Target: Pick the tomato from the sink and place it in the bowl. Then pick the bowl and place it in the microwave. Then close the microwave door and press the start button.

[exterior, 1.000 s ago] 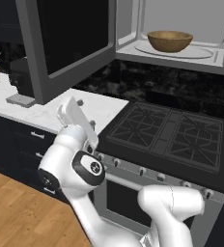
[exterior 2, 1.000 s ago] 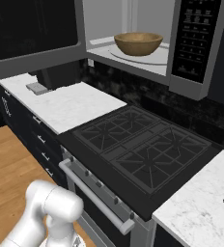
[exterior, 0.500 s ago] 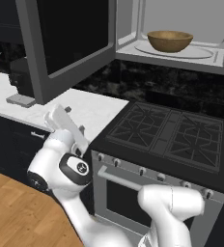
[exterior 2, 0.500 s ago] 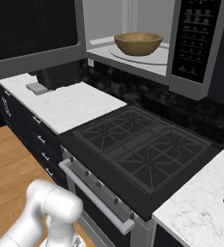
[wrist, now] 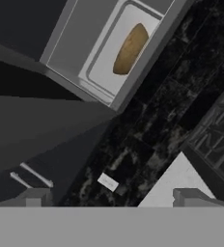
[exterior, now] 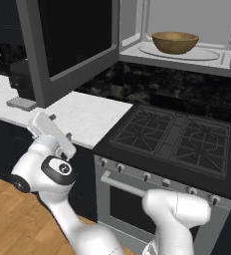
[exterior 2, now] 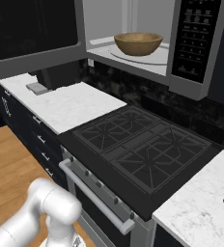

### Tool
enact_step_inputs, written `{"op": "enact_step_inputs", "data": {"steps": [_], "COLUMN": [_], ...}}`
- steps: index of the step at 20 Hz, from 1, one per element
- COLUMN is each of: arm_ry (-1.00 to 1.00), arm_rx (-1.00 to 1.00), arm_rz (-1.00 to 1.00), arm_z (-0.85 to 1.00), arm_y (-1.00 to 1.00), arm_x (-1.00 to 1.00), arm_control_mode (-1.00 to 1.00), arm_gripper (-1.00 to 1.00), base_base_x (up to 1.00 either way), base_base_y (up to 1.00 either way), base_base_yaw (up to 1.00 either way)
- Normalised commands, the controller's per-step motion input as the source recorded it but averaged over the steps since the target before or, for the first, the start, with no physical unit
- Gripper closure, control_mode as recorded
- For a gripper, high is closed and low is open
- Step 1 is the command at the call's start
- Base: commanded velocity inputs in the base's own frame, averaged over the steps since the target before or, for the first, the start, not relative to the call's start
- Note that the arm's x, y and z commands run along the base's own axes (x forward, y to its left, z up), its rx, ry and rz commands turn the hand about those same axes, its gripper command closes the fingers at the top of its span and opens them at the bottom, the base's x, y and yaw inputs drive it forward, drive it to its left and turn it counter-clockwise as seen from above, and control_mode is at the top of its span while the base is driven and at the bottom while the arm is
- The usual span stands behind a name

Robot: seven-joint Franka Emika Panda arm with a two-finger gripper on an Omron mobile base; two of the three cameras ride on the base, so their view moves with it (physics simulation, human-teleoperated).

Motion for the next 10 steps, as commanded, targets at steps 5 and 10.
{"op": "enact_step_inputs", "data": {"steps": [5,10], "arm_ry": [-0.02,-0.03], "arm_rx": [0.14,0.13], "arm_rz": [0.00,-0.01], "arm_z": [-0.40,-0.24], "arm_y": [0.49,0.44], "arm_x": [0.58,0.83], "arm_control_mode": [-1.00,-1.00], "arm_gripper": [-1.00,-1.00], "base_base_x": [0.00,0.00], "base_base_y": [0.00,0.00], "base_base_yaw": [0.00,0.00]}}
